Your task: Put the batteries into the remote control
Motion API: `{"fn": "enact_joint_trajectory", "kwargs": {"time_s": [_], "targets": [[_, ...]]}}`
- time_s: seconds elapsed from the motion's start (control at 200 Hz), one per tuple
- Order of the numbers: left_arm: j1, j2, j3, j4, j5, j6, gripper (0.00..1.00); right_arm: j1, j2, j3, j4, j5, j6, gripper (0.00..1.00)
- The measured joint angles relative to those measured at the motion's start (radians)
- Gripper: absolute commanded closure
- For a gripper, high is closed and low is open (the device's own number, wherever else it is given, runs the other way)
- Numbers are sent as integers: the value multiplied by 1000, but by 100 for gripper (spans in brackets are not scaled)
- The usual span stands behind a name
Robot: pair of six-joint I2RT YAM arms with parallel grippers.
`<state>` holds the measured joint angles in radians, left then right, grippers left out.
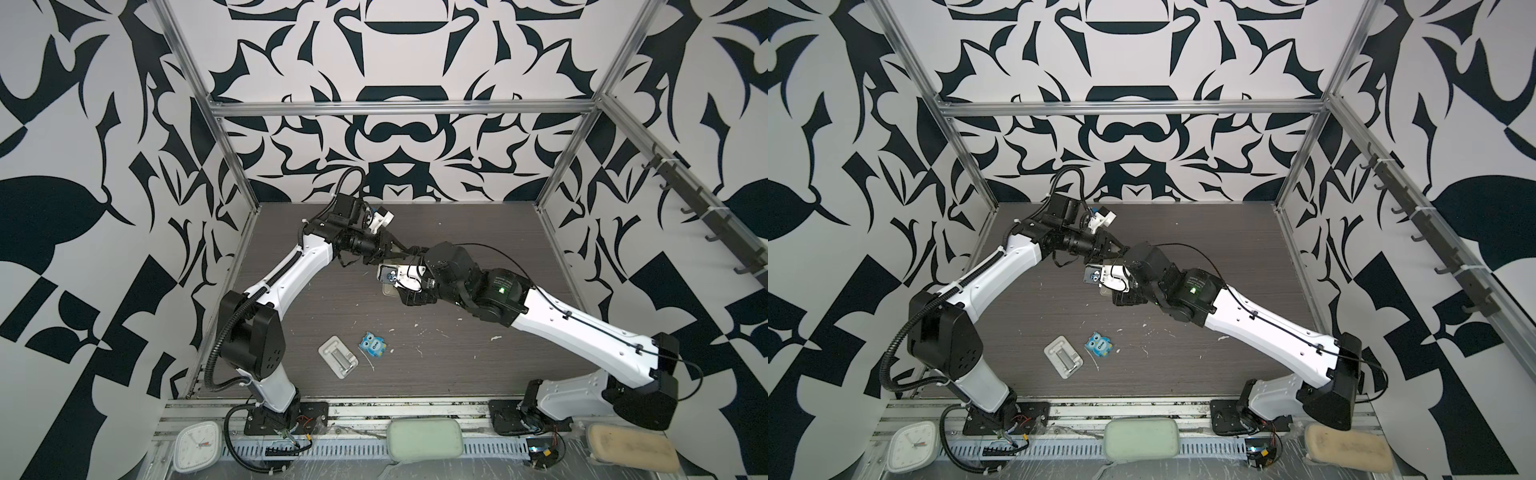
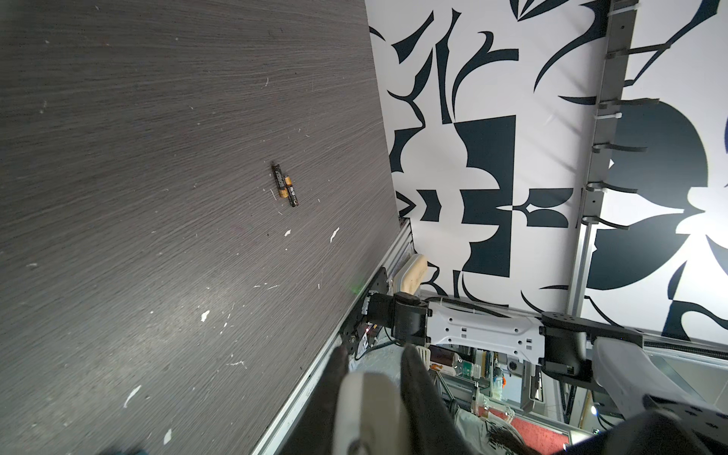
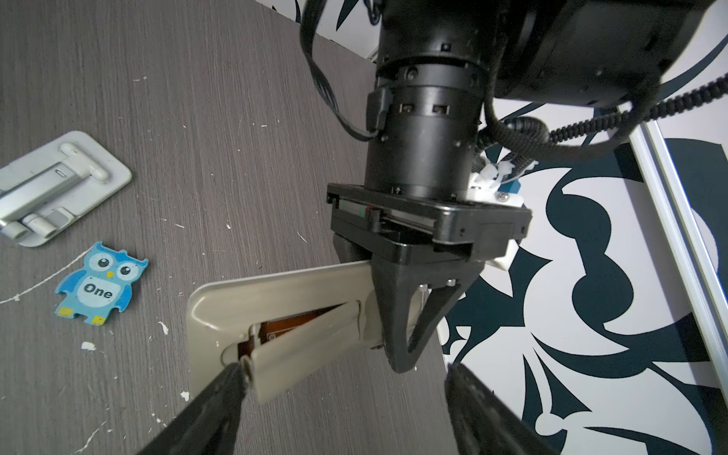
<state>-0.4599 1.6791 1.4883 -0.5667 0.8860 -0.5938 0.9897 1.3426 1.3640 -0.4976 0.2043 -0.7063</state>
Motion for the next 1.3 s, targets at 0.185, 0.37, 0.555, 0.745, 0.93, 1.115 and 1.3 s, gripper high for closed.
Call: {"fn": "enact_joint_trajectory", "kwargs": {"time_s": [0.185,0.37,0.555,0.745,0.93,1.115,1.3], "targets": [[0,0,0,0,1,0,100,0,0,0,0,-2,0,16],[2,0,0,3,7,-5,100,0,0,0,1,-2,0,16],[14,0,-18,24,25,-25,100,-2,0,0,2,-3,0,15],[17,0,-23,32,31,-35,100,-3,0,0,2,-2,0,15],[18,0,-23,32,31,-38,100,-4,0,0,2,-3,0,15],[18,0,-23,37,32,-39,100,-5,0,0,2,-2,0,14],[19,0,-23,52,37,-46,100,-7,0,0,6,-2,0,14]]}}
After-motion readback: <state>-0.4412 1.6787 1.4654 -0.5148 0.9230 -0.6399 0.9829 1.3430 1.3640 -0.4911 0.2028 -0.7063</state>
